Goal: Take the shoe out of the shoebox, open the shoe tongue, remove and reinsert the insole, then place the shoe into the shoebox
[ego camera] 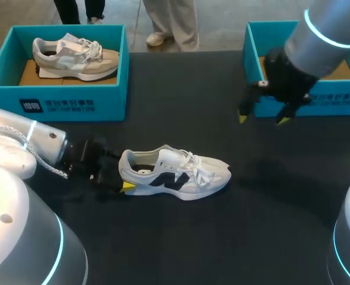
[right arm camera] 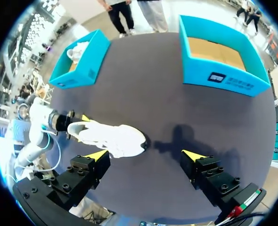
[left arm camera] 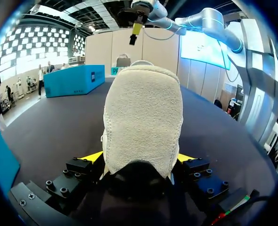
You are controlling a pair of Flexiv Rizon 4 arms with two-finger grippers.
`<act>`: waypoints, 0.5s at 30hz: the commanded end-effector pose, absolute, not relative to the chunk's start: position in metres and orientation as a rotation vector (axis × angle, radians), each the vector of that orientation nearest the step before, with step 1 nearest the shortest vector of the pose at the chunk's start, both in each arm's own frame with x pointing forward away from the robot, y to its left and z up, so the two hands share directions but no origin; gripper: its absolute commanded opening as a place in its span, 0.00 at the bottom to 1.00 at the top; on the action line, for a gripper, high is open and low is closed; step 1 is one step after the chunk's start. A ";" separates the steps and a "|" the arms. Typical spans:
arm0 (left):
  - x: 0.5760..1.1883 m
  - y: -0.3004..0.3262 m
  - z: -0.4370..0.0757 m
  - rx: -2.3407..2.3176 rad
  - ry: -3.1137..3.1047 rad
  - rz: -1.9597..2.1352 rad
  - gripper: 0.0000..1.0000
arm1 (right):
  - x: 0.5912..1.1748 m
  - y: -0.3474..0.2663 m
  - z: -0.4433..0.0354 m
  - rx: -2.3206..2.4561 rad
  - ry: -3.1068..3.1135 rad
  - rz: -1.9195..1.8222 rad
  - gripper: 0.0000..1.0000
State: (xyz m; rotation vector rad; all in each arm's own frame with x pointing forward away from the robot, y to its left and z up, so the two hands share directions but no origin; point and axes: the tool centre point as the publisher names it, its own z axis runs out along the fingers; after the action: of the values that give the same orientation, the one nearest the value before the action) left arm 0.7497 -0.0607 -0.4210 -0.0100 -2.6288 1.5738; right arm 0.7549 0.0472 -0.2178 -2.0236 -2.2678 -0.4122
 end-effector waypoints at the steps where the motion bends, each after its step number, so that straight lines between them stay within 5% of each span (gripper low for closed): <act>1: 0.751 -0.062 -0.422 -0.010 -2.631 1.569 0.00 | 0.770 0.072 -0.229 -1.896 -2.290 -0.347 1.00; 15: 0.751 -0.062 -0.422 -0.010 -2.631 1.569 0.00 | 0.770 0.072 -0.229 -1.896 -2.290 -0.347 1.00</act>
State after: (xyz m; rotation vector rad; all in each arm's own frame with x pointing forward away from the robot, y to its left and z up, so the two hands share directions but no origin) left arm 0.7497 -0.0607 -0.4209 -0.0100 -2.6288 1.5738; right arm 0.7699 0.0719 -0.2279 -1.8954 -2.2902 -0.3472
